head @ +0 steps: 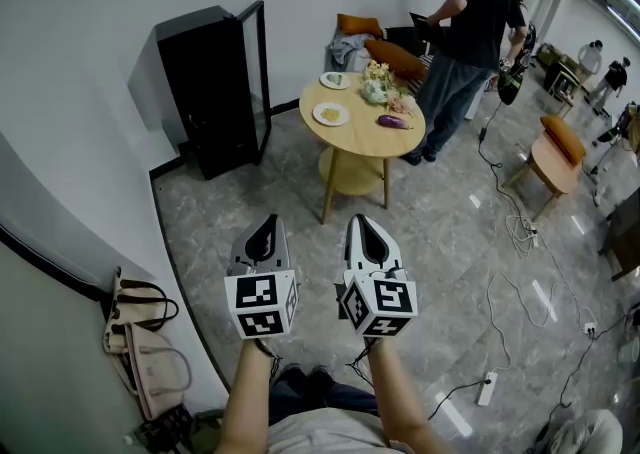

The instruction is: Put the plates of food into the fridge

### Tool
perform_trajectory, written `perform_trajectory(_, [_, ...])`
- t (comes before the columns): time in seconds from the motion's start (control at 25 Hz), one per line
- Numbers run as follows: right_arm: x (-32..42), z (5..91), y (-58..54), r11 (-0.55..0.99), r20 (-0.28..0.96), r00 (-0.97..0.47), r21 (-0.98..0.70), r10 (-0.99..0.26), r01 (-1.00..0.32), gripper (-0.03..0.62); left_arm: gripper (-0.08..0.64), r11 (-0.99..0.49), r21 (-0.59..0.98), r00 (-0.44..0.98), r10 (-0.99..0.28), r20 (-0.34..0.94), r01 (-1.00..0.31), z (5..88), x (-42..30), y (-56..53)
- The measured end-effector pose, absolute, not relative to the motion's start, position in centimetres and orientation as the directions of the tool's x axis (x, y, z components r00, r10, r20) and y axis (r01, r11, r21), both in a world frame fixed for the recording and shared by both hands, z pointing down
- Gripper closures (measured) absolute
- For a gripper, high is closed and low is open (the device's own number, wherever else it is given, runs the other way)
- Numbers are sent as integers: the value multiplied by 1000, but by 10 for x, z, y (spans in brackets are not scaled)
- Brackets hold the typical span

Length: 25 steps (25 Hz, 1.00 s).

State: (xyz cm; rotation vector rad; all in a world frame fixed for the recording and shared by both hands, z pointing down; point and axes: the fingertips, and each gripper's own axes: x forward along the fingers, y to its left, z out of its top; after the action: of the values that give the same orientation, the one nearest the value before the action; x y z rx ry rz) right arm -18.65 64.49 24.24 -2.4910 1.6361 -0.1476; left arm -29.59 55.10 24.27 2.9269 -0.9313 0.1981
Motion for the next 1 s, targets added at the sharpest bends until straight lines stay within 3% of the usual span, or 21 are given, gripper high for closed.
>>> perform_trajectory(1.0, [-93, 288, 628, -445, 53, 446, -234, -894, -864, 580, 552, -822, 45, 810, -547, 209, -567, 290, -215, 518])
